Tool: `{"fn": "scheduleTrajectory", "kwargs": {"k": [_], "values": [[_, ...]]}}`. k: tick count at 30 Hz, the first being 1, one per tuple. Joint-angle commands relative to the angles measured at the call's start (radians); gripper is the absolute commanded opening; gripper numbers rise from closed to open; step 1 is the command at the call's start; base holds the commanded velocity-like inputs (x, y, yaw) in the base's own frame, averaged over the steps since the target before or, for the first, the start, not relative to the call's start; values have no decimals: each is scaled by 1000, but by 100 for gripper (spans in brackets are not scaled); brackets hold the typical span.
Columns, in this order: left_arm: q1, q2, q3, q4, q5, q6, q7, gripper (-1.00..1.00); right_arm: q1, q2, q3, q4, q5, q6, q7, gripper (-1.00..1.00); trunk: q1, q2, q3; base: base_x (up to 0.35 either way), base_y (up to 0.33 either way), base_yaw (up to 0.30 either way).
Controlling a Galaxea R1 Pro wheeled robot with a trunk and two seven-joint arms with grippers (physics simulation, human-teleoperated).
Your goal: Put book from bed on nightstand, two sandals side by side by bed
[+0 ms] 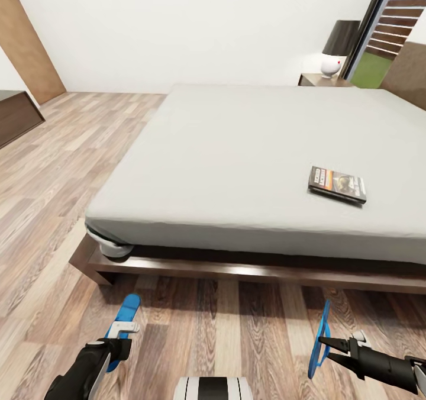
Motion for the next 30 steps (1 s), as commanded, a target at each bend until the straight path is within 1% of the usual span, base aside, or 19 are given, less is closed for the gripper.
{"fn": "scheduleTrajectory", "kwargs": {"k": [1,4,10,17,23,30], "values": [[0,-1,5,-2,-13,5,-12,-100,0,0,0,0,-4,7,1,-100,0,0,-1,217,71,0],[0,-1,5,-2,-13,5,-12,-100,0,0,0,0,-4,7,1,-100,0,0,-1,150,27,0],[0,-2,5,-2,-13,5,-12,-100,0,0,0,0,-4,7,1,-100,0,0,-1,15,3,0],[0,-2,5,-2,-13,6,-12,-100,0,0,0,0,-2,7,1,-100,3,-2,-28,0,0,0],[0,-2,5,-2,-13,6,-12,-100,0,0,0,0,-2,7,1,-100,3,-2,-28,0,0,0],[0,-2,5,-2,-13,6,-12,-100,0,0,0,0,-2,7,0,-100,6,-4,-55,0,0,0]]}}
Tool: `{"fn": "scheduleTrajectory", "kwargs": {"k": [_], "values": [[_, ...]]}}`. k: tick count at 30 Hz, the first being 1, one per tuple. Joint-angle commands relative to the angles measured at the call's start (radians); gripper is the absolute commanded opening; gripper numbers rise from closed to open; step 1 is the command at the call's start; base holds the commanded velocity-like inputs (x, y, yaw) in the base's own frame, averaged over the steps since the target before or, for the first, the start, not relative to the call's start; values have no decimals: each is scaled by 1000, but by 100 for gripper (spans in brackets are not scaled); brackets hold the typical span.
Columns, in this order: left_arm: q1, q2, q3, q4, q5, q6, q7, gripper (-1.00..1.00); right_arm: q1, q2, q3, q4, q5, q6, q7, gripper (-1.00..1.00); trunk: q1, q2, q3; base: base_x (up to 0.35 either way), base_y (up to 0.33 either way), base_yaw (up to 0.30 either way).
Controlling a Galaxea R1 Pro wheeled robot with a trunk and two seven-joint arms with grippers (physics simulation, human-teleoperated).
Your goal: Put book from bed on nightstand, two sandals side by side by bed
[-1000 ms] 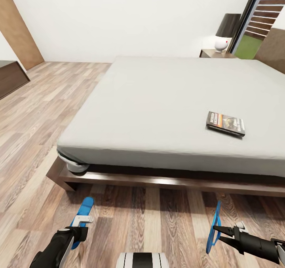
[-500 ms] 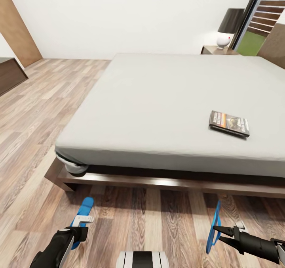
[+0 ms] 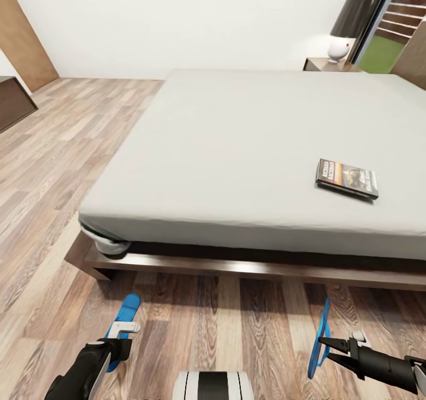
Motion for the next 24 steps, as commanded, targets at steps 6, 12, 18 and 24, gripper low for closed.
{"fn": "scheduleTrajectory", "kwargs": {"k": [6,12,18,24], "values": [[0,-1,5,-2,-13,5,-12,-100,0,0,-1,0,-4,8,2,-100,1,-1,-9,0,0,0],[0,-1,5,-2,-13,5,-12,-100,0,0,-1,0,-4,8,1,-100,3,-2,-28,0,0,0],[0,-1,5,-2,-13,5,-12,-100,0,0,-1,0,-4,8,1,-100,4,-2,-36,0,0,0],[0,-1,5,-2,-13,5,-12,-100,0,0,-1,0,-4,8,1,-100,6,-4,-55,0,0,0]]}}
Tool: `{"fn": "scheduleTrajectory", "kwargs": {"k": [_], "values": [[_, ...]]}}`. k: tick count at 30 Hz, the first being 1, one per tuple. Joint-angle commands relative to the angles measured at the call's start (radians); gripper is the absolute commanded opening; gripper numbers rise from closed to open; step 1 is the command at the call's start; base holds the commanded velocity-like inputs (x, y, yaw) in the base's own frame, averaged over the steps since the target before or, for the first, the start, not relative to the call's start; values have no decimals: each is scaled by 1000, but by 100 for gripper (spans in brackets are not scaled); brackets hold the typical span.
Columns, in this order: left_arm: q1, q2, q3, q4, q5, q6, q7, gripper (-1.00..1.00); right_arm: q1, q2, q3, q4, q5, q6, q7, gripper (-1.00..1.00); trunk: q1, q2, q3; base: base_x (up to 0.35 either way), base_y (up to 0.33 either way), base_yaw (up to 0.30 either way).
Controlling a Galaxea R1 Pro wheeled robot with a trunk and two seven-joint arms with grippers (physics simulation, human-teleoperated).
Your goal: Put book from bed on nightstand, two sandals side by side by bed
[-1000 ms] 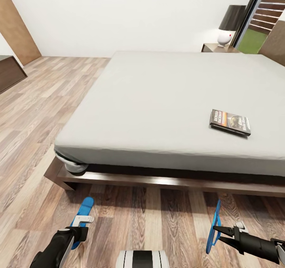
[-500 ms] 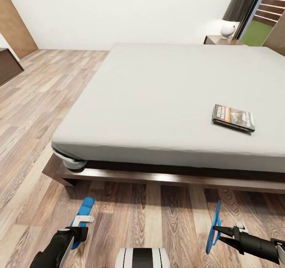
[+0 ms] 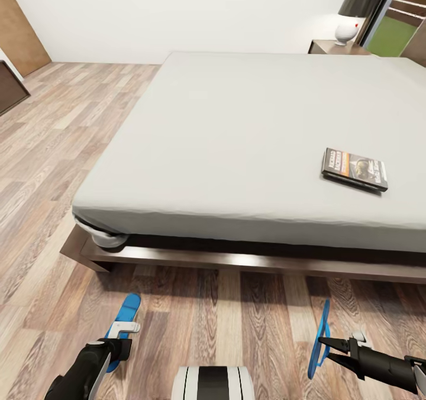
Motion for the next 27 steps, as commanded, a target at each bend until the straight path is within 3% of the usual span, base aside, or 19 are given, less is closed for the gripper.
{"fn": "scheduleTrajectory", "kwargs": {"k": [1,7,25,27], "values": [[0,-1,5,-2,-13,5,-12,-100,0,0,-1,0,-4,8,1,-100,0,-1,-5,0,0,0],[0,-1,5,-2,-13,5,-12,-100,-1,0,-1,0,-4,6,0,-100,3,-2,-28,0,0,0],[0,3,16,-1,-1,7,-7,-100,0,0,-1,0,-3,6,-2,-100,3,-2,-28,0,0,0],[0,5,20,-1,21,8,3,-100,0,0,-1,0,-3,5,-1,-100,3,-2,-28,0,0,0]]}}
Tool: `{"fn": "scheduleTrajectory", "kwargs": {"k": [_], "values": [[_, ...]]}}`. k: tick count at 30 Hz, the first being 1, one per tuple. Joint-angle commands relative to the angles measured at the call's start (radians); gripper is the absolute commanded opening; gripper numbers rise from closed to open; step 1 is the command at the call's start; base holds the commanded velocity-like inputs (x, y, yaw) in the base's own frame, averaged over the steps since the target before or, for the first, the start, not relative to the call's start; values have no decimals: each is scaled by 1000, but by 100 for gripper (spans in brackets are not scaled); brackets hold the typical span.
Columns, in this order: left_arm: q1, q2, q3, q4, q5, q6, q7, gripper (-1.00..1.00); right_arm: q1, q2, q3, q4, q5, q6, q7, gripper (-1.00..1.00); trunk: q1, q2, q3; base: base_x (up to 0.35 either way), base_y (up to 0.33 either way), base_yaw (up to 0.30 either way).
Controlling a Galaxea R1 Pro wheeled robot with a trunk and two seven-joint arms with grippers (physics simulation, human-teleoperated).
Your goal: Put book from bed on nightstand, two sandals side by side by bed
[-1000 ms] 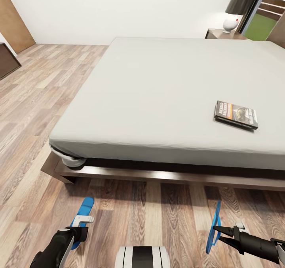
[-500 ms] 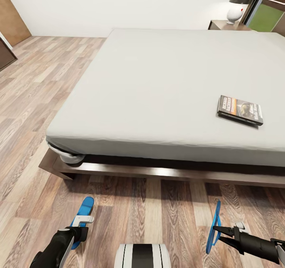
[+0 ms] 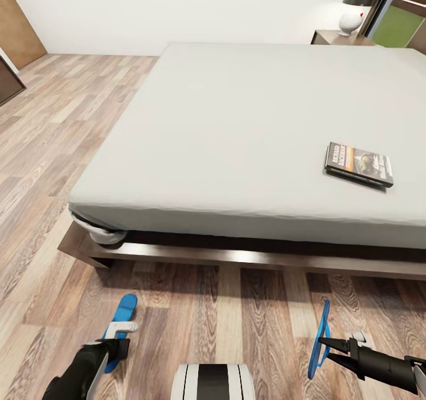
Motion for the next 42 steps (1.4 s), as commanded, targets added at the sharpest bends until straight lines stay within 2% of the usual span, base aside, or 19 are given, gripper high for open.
{"fn": "scheduleTrajectory", "kwargs": {"k": [1,4,9,24,42], "values": [[0,0,10,-3,10,5,-7,-100,-1,0,0,0,-4,7,1,-100,0,0,-1,0,0,0],[0,3,22,-3,89,5,1,-100,-1,0,0,0,-4,7,2,-100,0,0,-1,0,0,0],[0,4,25,-3,119,4,2,-100,-1,0,0,0,-4,7,2,-100,0,0,-1,0,0,0],[0,4,25,-3,122,2,2,-100,-1,0,0,0,-4,7,1,-100,0,0,-1,0,0,0],[0,3,25,-3,122,-5,1,-100,-1,0,0,0,-4,6,-1,-100,0,0,-1,35,71,0]]}}
